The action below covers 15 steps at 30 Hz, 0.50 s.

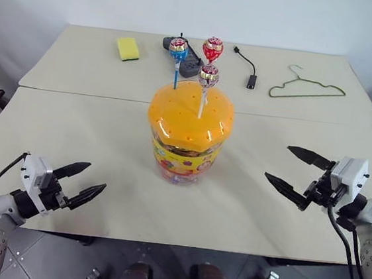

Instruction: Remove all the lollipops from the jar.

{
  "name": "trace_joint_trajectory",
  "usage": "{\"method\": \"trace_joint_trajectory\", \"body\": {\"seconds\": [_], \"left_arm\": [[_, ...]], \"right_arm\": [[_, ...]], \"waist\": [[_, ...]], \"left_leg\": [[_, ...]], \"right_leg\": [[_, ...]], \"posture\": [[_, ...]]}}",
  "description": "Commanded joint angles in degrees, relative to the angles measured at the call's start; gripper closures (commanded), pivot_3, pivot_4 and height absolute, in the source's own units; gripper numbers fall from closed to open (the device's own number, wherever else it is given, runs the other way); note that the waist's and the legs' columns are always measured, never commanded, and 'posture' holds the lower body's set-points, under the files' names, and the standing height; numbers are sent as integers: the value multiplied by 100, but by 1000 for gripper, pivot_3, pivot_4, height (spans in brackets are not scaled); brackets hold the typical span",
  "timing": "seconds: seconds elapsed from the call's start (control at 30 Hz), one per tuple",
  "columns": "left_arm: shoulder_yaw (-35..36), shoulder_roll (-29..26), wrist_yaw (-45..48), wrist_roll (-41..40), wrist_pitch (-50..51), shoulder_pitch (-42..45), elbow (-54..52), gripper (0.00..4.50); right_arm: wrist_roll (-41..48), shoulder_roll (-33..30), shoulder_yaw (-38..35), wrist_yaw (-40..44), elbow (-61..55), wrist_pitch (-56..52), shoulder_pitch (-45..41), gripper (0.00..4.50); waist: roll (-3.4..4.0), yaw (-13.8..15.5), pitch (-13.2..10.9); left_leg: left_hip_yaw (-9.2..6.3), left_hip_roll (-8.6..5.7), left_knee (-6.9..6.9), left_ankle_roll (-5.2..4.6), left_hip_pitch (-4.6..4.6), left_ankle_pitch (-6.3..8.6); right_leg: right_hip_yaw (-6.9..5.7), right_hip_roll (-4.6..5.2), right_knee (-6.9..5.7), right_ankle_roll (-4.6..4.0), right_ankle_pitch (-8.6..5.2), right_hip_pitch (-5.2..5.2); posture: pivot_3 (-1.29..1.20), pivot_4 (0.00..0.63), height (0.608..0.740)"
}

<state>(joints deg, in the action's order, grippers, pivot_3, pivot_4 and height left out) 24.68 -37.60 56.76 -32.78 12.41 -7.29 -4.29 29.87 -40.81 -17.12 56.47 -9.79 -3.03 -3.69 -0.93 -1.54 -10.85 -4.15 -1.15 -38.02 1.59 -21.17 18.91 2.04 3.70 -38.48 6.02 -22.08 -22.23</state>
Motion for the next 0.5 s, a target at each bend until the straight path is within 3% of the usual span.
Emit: {"method": "trace_joint_trajectory", "body": {"seconds": [0.03, 0.13, 0.3, 0.5], "left_arm": [[167, -150, 63, -115, -49, 74, -189, 79], [178, -201, 56, -231, -22, 328, -168, 79], [567, -224, -665, -2318, 1593, 2095, -269, 79], [58, -306, -290, -3131, 2702, 3849, 305, 79]], "right_arm": [[-25, -5, 12, 115, 13, 113, -12, 4], [368, 168, -72, 105, -46, -25, -49, 4], [2159, 595, -527, -505, -1285, -694, -166, 4], [2666, 543, -585, -815, -2502, -880, -185, 4]], "waist": [[0, 1, 0], [0, 7, 0], [-1, 94, -1], [0, 123, 0]], "left_leg": [[0, 0, 0, 0, 0, 0], [0, -1, -1, 0, -1, 0], [-10, 0, -17, 3, -12, -2], [-5, -3, -12, 8, -12, -1]], "right_leg": [[0, 0, 0, 0, 0, 0], [0, 0, 0, 0, 0, 0], [-10, 1, -13, 0, 0, -4], [-10, -2, -15, 8, 5, -12]], "posture": [[0, 150, 740], [0, 150, 740], [0, 150, 740], [0, 150, 740]]}}
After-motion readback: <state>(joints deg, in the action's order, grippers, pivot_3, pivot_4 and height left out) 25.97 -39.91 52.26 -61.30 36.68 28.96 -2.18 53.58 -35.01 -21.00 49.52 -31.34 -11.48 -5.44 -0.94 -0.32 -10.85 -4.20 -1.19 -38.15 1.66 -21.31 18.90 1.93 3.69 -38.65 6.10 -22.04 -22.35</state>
